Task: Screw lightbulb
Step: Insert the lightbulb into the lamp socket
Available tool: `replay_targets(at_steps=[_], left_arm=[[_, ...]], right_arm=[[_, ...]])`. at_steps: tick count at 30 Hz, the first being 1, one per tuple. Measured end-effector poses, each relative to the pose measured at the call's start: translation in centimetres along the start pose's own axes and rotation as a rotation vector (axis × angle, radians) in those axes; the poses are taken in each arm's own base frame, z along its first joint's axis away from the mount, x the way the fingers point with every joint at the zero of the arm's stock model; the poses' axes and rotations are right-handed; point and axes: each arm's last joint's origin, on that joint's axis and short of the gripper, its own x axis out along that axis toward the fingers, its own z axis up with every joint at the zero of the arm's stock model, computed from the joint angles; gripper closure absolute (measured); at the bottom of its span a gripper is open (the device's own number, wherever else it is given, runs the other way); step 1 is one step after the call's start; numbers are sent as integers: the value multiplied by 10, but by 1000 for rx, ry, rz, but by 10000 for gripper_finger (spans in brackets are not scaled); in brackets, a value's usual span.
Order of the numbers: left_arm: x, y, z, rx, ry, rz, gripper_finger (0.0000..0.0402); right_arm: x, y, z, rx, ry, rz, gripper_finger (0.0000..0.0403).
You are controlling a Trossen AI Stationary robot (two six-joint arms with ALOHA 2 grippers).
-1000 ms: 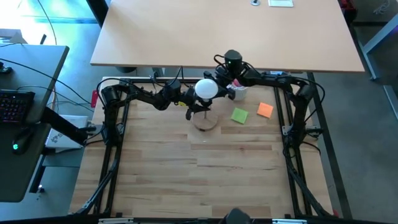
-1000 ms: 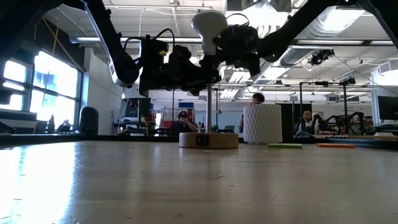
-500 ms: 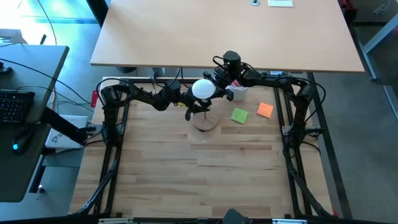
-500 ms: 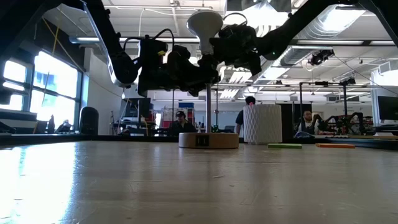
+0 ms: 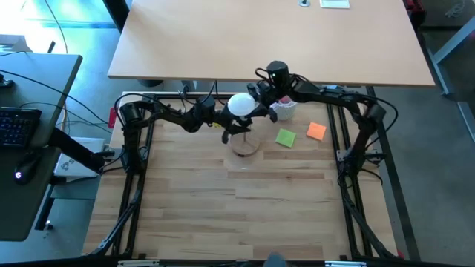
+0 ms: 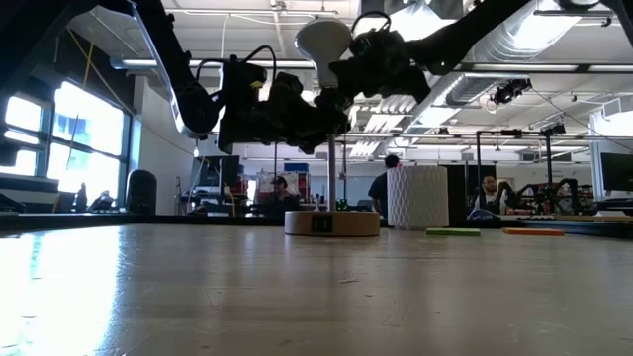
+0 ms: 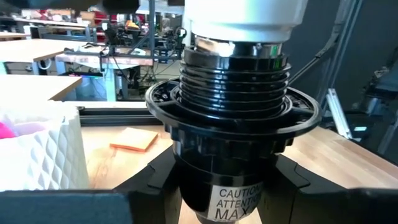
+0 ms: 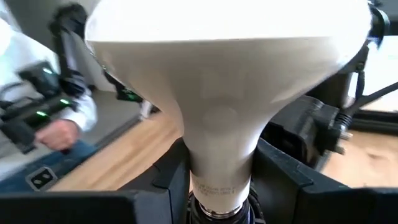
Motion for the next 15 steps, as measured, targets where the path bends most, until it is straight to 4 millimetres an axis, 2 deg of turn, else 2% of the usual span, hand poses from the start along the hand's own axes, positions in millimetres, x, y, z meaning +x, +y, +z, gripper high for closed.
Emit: replay_targets(at_steps=[8,15], left_arm=[[2,-5,-1,32,-27,55,267],[-4,-14,-5,46,-59,180,269]], right_arm=[[10,19,8,-7,99,-99,268],[7,27,17,-1,152,-231,269]])
